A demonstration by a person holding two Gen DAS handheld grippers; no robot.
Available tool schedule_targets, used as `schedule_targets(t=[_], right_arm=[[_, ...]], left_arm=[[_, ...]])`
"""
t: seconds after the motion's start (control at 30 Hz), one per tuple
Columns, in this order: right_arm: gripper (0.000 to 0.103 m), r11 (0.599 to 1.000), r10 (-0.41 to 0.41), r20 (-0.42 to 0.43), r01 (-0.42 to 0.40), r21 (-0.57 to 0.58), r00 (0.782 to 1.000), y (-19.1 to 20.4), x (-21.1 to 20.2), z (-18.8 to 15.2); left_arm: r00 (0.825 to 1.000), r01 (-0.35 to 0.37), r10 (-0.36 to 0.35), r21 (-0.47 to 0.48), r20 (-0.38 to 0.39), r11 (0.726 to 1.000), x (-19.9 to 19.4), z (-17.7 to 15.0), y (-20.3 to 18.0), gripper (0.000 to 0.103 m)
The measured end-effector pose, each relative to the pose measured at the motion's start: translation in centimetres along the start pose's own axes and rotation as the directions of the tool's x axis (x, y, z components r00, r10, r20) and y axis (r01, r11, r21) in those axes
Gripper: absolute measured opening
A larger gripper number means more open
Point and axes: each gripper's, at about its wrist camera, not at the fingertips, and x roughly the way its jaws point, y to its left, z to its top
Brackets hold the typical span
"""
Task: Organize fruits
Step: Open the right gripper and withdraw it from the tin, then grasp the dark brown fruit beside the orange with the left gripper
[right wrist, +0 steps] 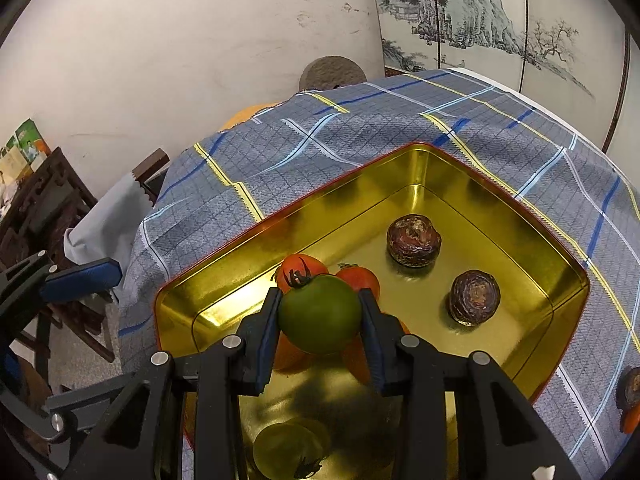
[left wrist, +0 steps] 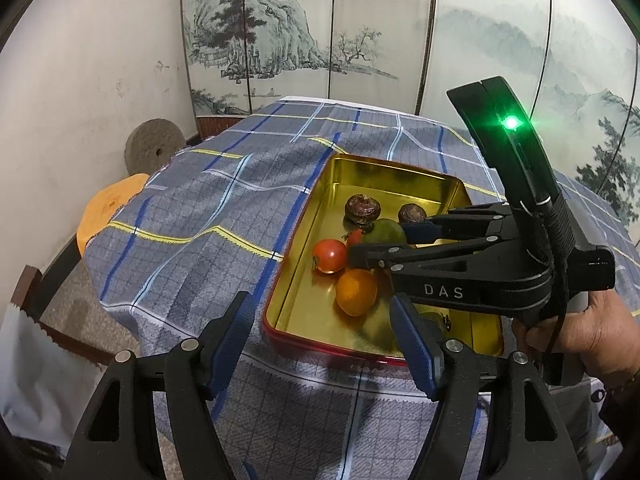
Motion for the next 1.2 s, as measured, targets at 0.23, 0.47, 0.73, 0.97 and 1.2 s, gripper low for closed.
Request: schedule_targets(t=[0.23,0.47,0.73,0.97,1.2], right_arm=[[0.069,0.994,0.071,0.130,-0.081,0.078,0.989,-1.2,-2.7,0.2],[0.073,0.987,0.014,0.269,-0.056,0.150,0.963,-4.0,-8.5,-2.9],[0.076,0.932,-0.231,0.237,0.145,0.334,0.944,-11.2,-15.0,-13.1],[0.077,0.773,-0.450,0.104,0.328,0.543,0.887,-18.9,-20.9,-22.2],[0.077,0.604,-0.609,-0.061,0.513,0.610,0.791,-23.9,-24.5,-28.6]], left_arm=[[1.000,-0.012,0.012,0.005,-0.006,1.000,0.1,0.0,-0.2,0.075],[1.000,-0.016,0.016,0.023,-0.002,1.000,-0.2,0.3,-0.9,0.075],[1.000,-0.006,0.006,0.091,0.002,0.996,-0.5,1.0,-3.8,0.076],[0.999,0.042,-0.041,0.156,-0.004,0.987,-0.1,2.0,-7.9,0.080],[0.986,0.165,-0.156,0.265,-0.057,0.950,2.0,4.1,-15.3,0.080]])
